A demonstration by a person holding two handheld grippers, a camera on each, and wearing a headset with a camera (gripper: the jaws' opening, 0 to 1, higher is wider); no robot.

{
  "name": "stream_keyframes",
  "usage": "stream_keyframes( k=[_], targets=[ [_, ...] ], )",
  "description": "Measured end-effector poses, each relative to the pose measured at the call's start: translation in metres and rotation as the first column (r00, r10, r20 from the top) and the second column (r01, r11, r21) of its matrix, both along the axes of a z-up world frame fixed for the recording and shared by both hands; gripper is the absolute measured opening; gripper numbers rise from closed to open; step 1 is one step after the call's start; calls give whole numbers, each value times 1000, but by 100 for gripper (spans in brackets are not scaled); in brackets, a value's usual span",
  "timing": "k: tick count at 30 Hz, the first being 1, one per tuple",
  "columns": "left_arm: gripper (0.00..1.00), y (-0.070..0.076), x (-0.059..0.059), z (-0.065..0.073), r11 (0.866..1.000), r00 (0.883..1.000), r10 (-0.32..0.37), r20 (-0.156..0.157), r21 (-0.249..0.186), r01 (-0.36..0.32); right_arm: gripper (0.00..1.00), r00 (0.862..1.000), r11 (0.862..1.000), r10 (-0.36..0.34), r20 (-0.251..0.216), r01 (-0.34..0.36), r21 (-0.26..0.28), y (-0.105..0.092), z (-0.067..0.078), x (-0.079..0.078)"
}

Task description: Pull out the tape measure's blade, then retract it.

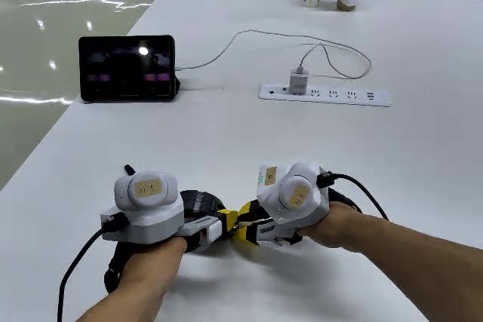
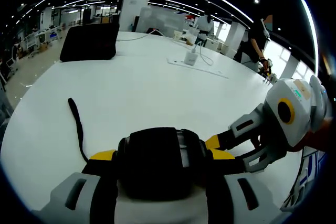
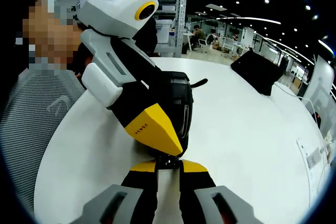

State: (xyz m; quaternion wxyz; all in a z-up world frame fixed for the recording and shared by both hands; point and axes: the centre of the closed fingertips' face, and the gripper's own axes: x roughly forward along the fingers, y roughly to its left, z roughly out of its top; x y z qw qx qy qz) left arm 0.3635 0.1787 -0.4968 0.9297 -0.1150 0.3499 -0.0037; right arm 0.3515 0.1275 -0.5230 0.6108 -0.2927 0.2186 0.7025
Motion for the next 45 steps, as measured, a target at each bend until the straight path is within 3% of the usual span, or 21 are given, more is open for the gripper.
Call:
stream_keyframes(
  k=[17, 29, 45],
  targets=[
    [64, 1, 0, 4, 1000, 1000, -13, 3, 16, 13, 16, 999, 1000, -22, 29, 23, -9, -3, 4, 3],
    [68, 0, -4, 11, 997, 998, -68, 7, 47, 67, 24, 996, 997, -81, 36, 81, -7, -21, 12, 7],
    [73, -8, -15, 18, 990, 991, -132, 21, 53, 130, 33, 982, 983, -183, 43, 183, 16, -54, 25, 7]
  ],
)
